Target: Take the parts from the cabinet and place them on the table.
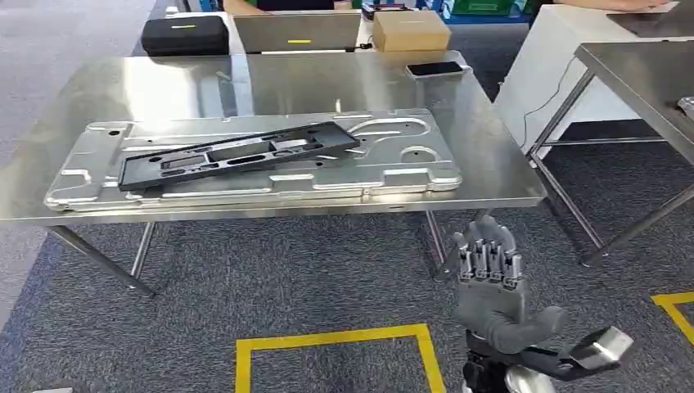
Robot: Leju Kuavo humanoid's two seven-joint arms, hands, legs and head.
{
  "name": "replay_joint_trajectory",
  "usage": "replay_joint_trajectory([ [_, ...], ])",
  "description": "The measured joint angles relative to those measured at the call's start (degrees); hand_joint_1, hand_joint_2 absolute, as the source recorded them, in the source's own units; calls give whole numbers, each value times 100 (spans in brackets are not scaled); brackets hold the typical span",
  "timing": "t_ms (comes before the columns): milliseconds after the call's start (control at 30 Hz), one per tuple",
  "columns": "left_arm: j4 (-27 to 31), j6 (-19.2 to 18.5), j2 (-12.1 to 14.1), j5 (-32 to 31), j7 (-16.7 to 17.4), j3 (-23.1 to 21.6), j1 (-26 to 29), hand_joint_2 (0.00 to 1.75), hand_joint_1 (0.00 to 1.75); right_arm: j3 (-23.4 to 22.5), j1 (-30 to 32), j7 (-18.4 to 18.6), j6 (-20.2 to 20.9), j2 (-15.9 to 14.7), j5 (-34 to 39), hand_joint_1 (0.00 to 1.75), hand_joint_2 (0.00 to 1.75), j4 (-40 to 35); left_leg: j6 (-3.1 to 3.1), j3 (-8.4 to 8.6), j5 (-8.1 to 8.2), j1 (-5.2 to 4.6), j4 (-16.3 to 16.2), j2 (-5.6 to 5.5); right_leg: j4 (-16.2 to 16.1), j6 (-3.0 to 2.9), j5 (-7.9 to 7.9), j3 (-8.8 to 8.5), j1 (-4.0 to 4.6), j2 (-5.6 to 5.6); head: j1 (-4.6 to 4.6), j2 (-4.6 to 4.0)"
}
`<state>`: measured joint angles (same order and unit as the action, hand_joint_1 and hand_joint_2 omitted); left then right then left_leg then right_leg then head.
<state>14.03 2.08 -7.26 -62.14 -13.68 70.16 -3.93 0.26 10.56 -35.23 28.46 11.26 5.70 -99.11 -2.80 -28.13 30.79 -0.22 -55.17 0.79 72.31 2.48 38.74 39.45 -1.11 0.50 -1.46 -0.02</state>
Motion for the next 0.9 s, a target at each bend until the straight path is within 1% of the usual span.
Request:
replay_joint_trajectory([
  [33,4,0,-15,7,0,31,0,0,0,-9,33,22,-33,-7,-11,0,0,240,-12,-104,-64,-27,-28,7,297,-5,-31,-11,1,-3,0,2],
  [67,20,0,-26,19,0,65,0,0,0,-26,56,26,-50,-11,-43,0,0,496,-15,-212,-115,-44,-70,12,327,-18,-221,-113,9,-6,0,2],
  [100,31,0,-31,26,0,90,2,0,0,-42,66,26,-90,-13,-96,0,0,704,-15,-306,-152,-59,-113,15,150,-35,-454,-315,16,-7,0,0],
  [133,33,0,-44,22,-4,103,4,0,0,-63,67,15,-133,-13,-166,0,0,907,-10,-395,-180,-75,-158,16,-222,-68,-637,-610,32,-8,0,0],
  [167,46,2,-50,20,-6,120,2,0,0,-88,58,-5,-168,-15,-256,0,0,1110,-2,-479,-212,-87,-216,15,-731,-120,-669,-979,52,-9,0,2],
  [200,50,9,-70,20,-7,144,-1,0,0,-131,42,-11,-234,-15,-372,0,0,1331,12,-534,-228,-106,-281,12,-1264,-172,-554,-1372,88,-6,0,0],
  [233,79,15,-76,15,-15,179,-1,0,0,-184,14,-22,-280,-13,-477,0,0,1543,40,-565,-251,-117,-322,14,-1581,-184,-435,-1521,80,4,-13,0],
  [267,87,24,-81,7,-13,205,1,0,0,-252,-10,-48,-340,-13,-583,0,0,1829,67,-584,-305,-101,-328,15,-1593,-183,-436,-1505,110,1,-11,0],
  [300,92,24,-81,-15,-13,227,2,0,0,-326,-20,-59,-407,-13,-684,0,0,2063,102,-611,-350,-88,-328,16,-1604,-186,-437,-1489,111,0,-11,2],
  [333,94,24,-81,-37,-13,243,8,0,0,-413,-32,-103,-459,-15,-803,0,0,2299,128,-637,-394,-99,-335,15,-1639,-214,-456,-1468,104,6,-11,0],
  [367,109,24,-81,-54,-15,266,14,0,0,-509,-55,-147,-487,-11,-930,0,0,2581,169,-679,-311,-88,-375,-1,-1654,-314,-528,-1398,46,40,-11,0],
  [400,125,24,-81,-68,-13,282,27,0,0,-586,-80,-149,-518,-9,-1052,0,0,2815,235,-733,-19,-85,-495,-15,-1651,-363,-585,-1324,46,42,-15,0],
  [433,127,24,-83,-81,-15,306,32,0,0,-677,-94,-155,-540,-7,-1206,0,0,3064,274,-801,350,-53,-793,-27,-1651,-376,-648,-1246,46,44,-17,0],
  [467,129,24,-83,-81,-17,332,31,0,0,-774,-121,-160,-568,-7,-1325,0,0,3283,307,-894,684,-26,-1211,-28,-1646,-380,-720,-1157,48,49,-18,0],
  [500,131,22,-83,-85,-17,347,30,0,0,-881,-154,-160,-625,-7,-1452,0,0,3508,326,-968,882,-7,-1620,-29,-1639,-373,-788,-1065,49,54,-15,0],
  [533,131,24,-83,-96,-15,358,34,0,0,-995,-200,-166,-691,-9,-1585,0,0,3746,342,-989,911,13,-1923,-29,-1624,-363,-852,-972,48,60,-15,0],
  [567,138,22,-83,-111,-15,367,37,0,0,-1140,-260,-179,-749,-9,-1730,0,0,4043,364,-921,758,34,-2022,-28,-1600,-350,-911,-869,47,67,-17,0],
  [600,142,24,-83,-147,-15,374,35,0,0,-1262,-316,-193,-807,-11,-1858,0,0,4288,373,-753,494,49,-1895,-28,-1558,-338,-960,-766,45,75,-15,0],
  [633,155,22,-83,-168,-15,380,30,0,0,-1396,-384,-199,-889,-22,-1977,0,0,4574,375,-476,256,59,-1563,-29,-1517,-322,-998,-667,43,80,-15,0],
  [667,168,20,-83,-181,-15,389,19,0,0,-1511,-467,-201,-946,-33,-2066,0,0,4852,362,-103,163,66,-1056,-32,-1481,-303,-1040,-591,43,76,-15,0],
  [700,173,17,-83,-184,-20,402,0,0,0,-1613,-536,-203,-999,-46,-2142,0,0,5086,337,287,270,65,-519,-47,-1454,-278,-1082,-553,49,71,-17,0],
  [733,175,15,-83,-184,-22,413,-18,0,0,-1713,-594,-206,-1073,-63,-2233,0,0,5326,286,582,344,42,-14,-57,-1426,-238,-1120,-506,73,55,-15,0],
  [767,175,13,-83,-186,-22,422,-39,0,0,-1801,-667,-206,-1141,-90,-2304,0,0,5571,239,593,404,33,54,-59,-1425,-199,-1197,-477,76,67,-11,0],
  [800,175,13,-85,-186,-26,430,-40,0,0,-1884,-726,-206,-1218,-123,-2378,0,0,5812,234,558,404,19,55,-59,-1428,-170,-1256,-438,66,68,-13,0],
  [833,175,11,-85,-188,-20,444,-29,0,0,-1974,-766,-206,-1314,-155,-2453,0,0,6087,200,509,375,7,30,-58,-1440,-130,-1318,-416,61,67,-11,0],
  [867,175,4,-103,-192,-22,468,-10,0,0,-2062,-784,-206,-1393,-216,-2512,0,0,6354,113,440,272,55,73,-32,-1421,-87,-1322,-361,54,37,-15,2],
  [900,175,4,-103,-197,-17,487,-9,0,0,-2160,-817,-206,-1480,-254,-2582,0,0,6636,61,341,203,45,58,-5,-1325,-65,-1051,-302,52,3,-13,2],
])
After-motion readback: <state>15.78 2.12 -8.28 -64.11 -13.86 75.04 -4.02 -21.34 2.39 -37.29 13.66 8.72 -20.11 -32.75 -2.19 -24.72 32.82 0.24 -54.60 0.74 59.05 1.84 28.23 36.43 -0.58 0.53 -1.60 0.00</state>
